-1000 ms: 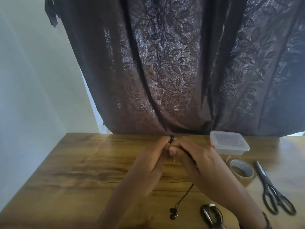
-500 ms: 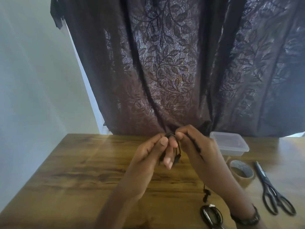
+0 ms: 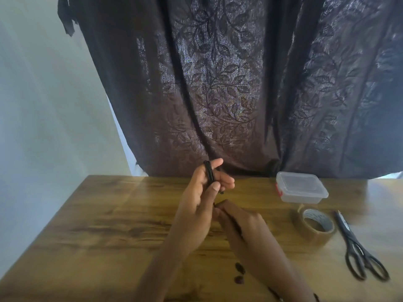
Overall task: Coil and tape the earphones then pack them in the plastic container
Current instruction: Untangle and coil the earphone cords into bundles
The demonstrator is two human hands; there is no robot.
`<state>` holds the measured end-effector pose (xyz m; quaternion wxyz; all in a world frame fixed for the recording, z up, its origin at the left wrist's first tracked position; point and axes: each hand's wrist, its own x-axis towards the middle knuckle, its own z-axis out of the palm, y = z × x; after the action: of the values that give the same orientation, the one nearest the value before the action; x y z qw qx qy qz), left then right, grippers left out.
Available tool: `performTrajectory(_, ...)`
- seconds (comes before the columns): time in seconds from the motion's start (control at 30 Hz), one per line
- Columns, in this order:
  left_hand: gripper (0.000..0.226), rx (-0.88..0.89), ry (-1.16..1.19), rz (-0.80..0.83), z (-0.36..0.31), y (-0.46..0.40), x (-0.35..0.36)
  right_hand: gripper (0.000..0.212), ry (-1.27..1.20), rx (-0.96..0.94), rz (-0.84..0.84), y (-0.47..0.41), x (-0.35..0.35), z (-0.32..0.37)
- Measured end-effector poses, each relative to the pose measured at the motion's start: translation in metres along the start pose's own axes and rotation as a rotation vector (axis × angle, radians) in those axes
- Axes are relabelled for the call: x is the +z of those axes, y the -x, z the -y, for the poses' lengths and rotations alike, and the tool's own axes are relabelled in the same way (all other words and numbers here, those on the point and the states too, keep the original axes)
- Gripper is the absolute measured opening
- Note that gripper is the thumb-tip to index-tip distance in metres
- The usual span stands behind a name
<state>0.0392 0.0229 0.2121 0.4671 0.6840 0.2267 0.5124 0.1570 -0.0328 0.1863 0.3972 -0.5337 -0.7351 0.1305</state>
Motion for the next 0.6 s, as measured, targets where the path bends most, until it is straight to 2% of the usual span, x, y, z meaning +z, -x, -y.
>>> performTrajectory(0.1, 0.036, 0.047, -0.182, 0.015, 0.005, 0.002, -0.001, 0.030, 0.089, -0.003, 0.043, 0.002, -0.007, 0.005)
performTrajectory(0.17, 0.033, 0.023, -0.222, 0.058, 0.006, 0.004, -0.004, 0.031, 0.104, -0.016, 0.039, 0.003, -0.017, 0.009)
performTrajectory(0.33, 0.031, -0.110, -0.174, 0.208, 0.005, 0.010, -0.016, 0.024, 0.176, -0.060, 0.020, -0.001, -0.048, 0.013)
performTrajectory(0.47, 0.035, -0.098, -0.150, 0.340, 0.000, 0.012, -0.023, 0.029, 0.236, -0.098, 0.017, -0.012, -0.065, 0.007)
performTrajectory(0.6, 0.030, -0.168, -0.034, 0.389, -0.002, 0.013, -0.025, 0.027, 0.237, -0.161, 0.006, -0.022, -0.072, 0.005)
